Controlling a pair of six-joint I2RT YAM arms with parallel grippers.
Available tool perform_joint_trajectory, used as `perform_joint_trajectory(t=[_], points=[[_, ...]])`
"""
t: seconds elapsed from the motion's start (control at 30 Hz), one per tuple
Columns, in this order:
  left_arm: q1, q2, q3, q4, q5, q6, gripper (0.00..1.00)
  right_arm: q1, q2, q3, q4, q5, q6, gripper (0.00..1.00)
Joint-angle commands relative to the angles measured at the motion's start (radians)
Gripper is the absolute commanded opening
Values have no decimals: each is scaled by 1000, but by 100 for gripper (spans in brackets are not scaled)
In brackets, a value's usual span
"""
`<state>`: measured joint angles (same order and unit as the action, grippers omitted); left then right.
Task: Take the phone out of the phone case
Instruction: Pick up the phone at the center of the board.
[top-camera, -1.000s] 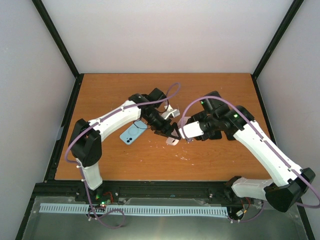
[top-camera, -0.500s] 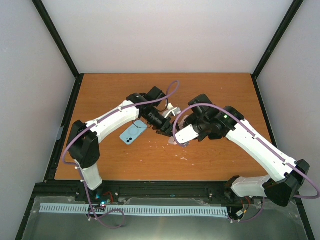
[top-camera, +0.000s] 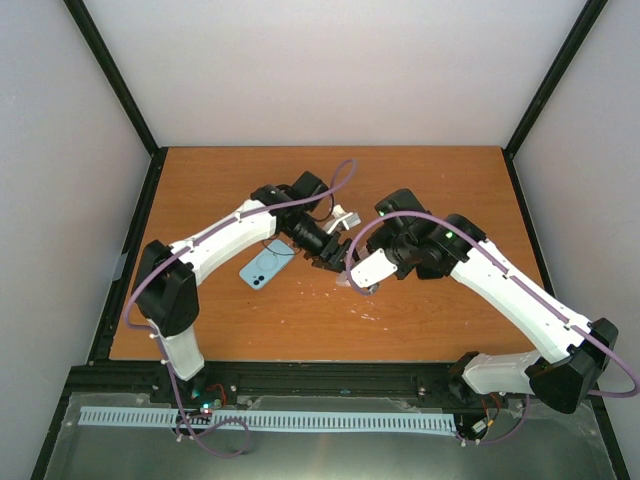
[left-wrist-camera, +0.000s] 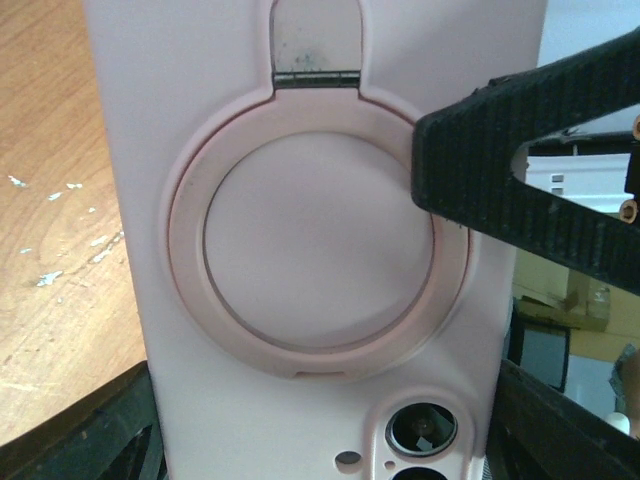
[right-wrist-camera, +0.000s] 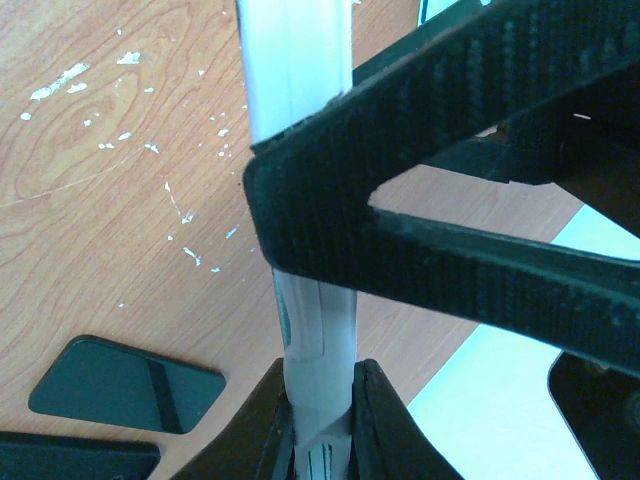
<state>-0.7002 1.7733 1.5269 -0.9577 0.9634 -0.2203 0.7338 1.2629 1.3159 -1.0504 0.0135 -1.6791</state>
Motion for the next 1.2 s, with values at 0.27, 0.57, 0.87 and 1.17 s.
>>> perform_joint_trajectory(t=[0.27, 0.57, 0.87, 1.17], points=[[5, -418, -217, 421, -519, -32, 98, -231, 24, -1, -66, -193, 190, 3], [1, -651, -707, 1063, -624, -120, 94, -519, 239, 216, -326, -786, 522, 3], [-39, -592, -907, 1551, -365, -253, 90, -548, 210, 77, -256, -1225, 832, 3], [-62, -559, -915, 1730, -364, -317, 80, -548, 109, -64, -81, -1272, 1024, 3]])
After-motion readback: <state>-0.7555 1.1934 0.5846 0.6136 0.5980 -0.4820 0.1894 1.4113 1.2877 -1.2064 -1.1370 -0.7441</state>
